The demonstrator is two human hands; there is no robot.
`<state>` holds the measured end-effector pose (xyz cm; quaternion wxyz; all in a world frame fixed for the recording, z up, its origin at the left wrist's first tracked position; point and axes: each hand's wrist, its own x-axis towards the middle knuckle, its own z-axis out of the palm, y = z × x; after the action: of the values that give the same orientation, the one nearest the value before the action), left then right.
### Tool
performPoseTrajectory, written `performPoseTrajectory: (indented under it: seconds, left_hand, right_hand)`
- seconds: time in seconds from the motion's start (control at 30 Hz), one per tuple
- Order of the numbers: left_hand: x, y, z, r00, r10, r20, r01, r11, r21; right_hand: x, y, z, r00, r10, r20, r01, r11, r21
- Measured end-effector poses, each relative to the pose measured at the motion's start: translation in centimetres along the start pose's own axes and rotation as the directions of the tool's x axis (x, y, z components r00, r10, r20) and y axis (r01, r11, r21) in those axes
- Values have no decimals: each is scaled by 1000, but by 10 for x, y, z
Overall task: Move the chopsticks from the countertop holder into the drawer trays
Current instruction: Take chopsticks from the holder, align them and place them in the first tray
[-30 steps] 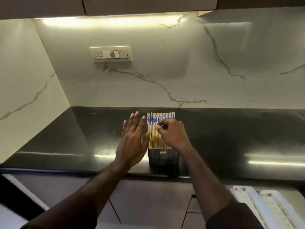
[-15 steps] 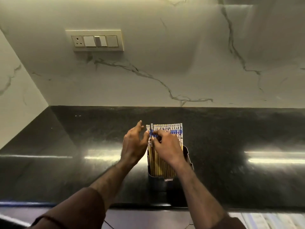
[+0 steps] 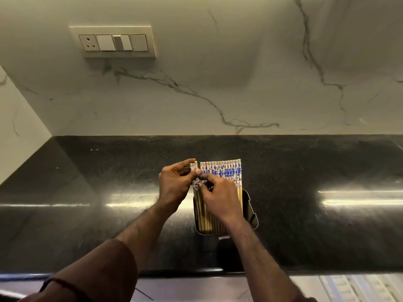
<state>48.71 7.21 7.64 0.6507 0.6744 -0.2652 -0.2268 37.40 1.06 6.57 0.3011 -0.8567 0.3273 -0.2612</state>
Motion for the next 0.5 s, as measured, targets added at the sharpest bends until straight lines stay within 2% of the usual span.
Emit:
performPoseTrajectory:
  seconds: [0.1, 0.2, 0.4, 0.5]
  left_hand:
    - [-3, 9, -3, 1000, 20, -5, -20, 1000, -22]
    - [-5, 31, -7, 995, 102, -11, -102, 995, -17]
    - [-18, 102, -21, 953, 299, 41, -300, 954, 1]
    - [-30, 138, -24, 935, 355, -20, -355, 935, 8]
  right_hand:
    - [-1, -1, -6, 1000, -9, 25, 8, 999, 36]
    - [-2, -4, -13, 999, -14, 52, 9, 995, 97]
    - [-9, -21, -42, 991, -42, 125, -1, 945, 326]
    - [-21, -35, -64, 983, -65, 173, -20, 892, 451]
